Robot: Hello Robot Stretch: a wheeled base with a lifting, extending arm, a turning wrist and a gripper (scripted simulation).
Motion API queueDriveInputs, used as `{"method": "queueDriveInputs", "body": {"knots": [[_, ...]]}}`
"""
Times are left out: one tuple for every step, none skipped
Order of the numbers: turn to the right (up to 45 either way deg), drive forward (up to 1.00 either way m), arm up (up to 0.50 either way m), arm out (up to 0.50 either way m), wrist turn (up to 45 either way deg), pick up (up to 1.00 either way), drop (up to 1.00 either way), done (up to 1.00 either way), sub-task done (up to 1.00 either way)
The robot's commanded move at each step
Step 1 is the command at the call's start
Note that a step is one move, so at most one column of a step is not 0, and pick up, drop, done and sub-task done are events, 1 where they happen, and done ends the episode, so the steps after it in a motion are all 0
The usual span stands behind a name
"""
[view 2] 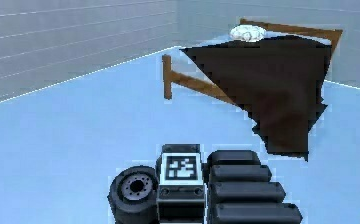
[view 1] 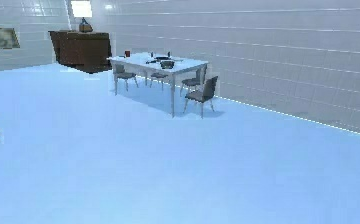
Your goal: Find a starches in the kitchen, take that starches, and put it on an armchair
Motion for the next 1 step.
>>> {"method": "queueDriveInputs", "body": {"knots": [[-30.0, 0.00, 0.00, 0.00, 0.0, 0.00, 0.00, 0.00, 0.00]]}}
